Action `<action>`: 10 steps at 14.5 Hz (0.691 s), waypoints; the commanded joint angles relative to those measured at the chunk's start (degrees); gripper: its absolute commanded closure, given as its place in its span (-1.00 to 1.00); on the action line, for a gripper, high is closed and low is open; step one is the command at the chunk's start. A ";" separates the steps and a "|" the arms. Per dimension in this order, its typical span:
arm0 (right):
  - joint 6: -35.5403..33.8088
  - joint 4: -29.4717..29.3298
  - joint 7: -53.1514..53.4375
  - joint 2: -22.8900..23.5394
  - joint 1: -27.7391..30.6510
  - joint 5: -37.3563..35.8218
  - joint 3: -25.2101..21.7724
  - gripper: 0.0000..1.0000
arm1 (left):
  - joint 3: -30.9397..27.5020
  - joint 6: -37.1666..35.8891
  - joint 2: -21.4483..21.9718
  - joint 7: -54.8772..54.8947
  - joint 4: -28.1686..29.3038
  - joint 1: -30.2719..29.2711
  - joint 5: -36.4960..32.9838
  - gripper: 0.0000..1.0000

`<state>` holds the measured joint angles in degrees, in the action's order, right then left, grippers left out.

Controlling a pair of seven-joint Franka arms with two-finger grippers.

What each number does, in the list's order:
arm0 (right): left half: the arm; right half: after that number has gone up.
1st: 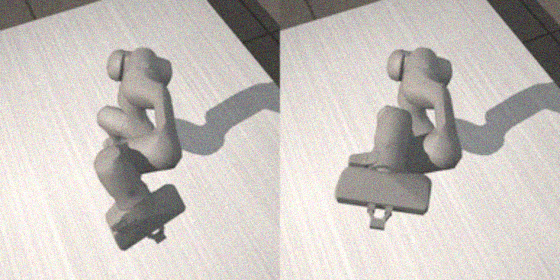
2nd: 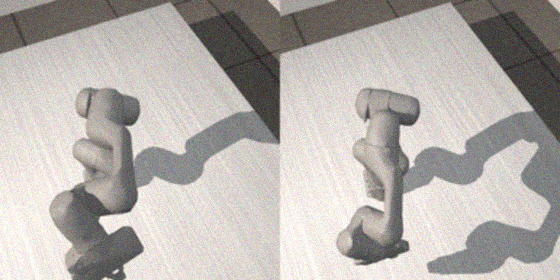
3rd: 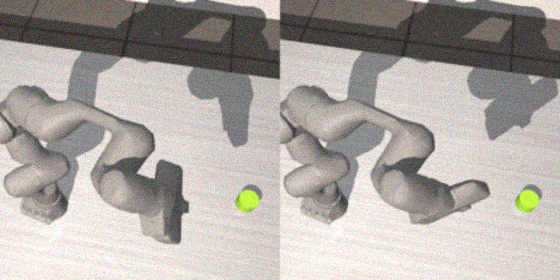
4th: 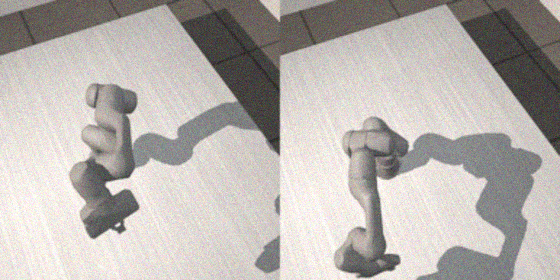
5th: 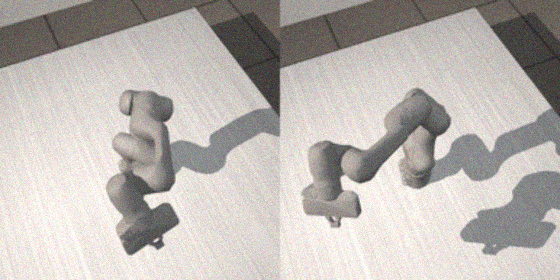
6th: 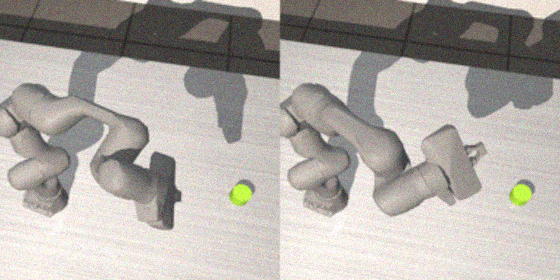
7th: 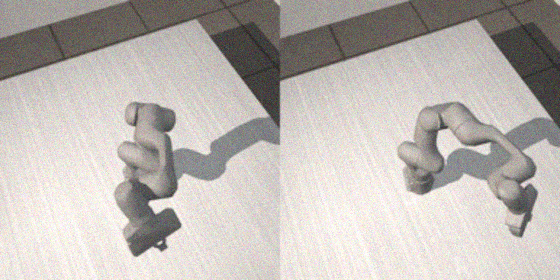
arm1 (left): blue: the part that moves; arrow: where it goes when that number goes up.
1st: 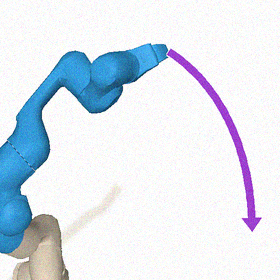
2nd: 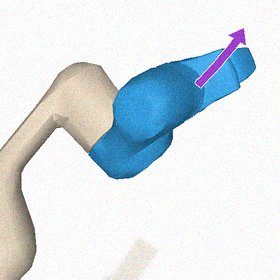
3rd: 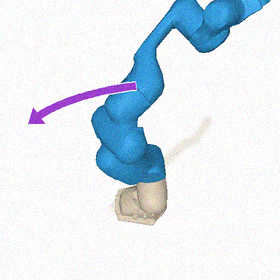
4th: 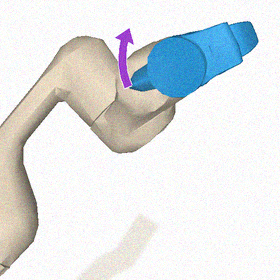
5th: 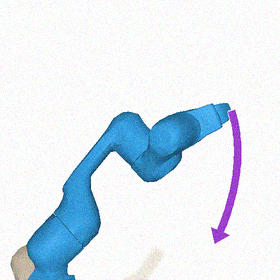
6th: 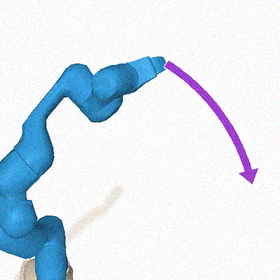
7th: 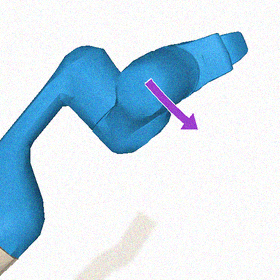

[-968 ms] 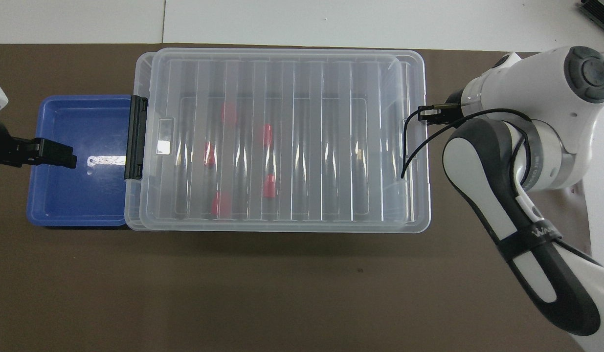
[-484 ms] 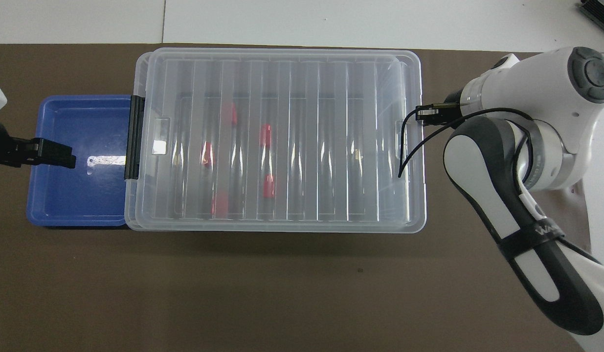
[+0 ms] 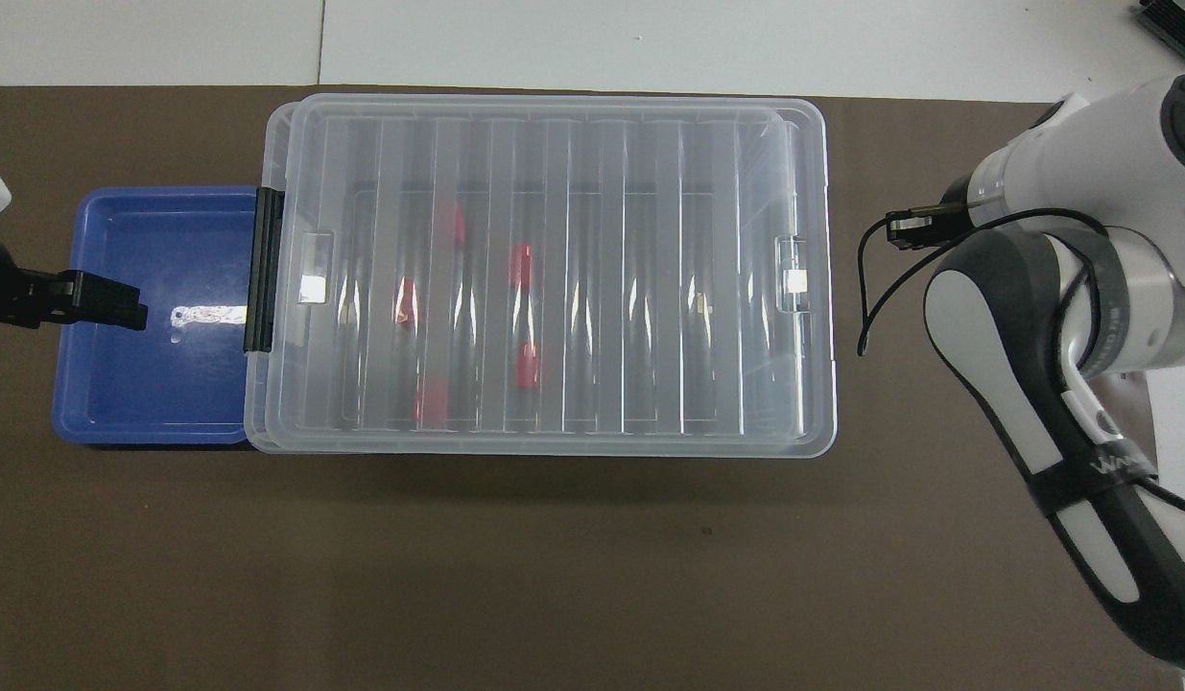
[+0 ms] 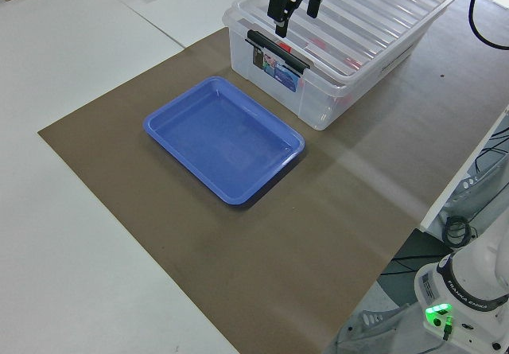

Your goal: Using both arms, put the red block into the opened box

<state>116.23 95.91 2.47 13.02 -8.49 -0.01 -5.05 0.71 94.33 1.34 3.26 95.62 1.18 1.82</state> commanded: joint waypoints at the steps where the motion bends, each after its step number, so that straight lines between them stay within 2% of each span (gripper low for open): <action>1: -5.99 0.42 1.21 -5.80 2.08 -1.74 0.48 -1.00 | 0.00 1.47 1.65 -0.01 2.03 -0.39 0.90 -1.00; 6: -23.29 -2.73 5.09 -13.19 4.09 -1.92 0.31 -1.00 | 0.00 1.39 1.65 -0.10 2.03 -0.30 0.90 -1.00; 8: -27.18 -3.71 3.95 -13.90 4.72 -2.01 0.31 -1.00 | 0.00 1.21 1.65 -0.10 2.03 -0.30 0.90 -1.00; 10: -27.81 -1.69 3.95 -15.39 4.01 -2.01 0.57 -1.00 | 0.00 1.21 1.65 -0.10 2.03 -0.30 0.90 -1.00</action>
<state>89.04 92.95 6.14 -1.96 -4.39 -0.82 -5.11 0.71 94.56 1.34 3.26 95.62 1.18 1.82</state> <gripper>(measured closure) 0.000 0.000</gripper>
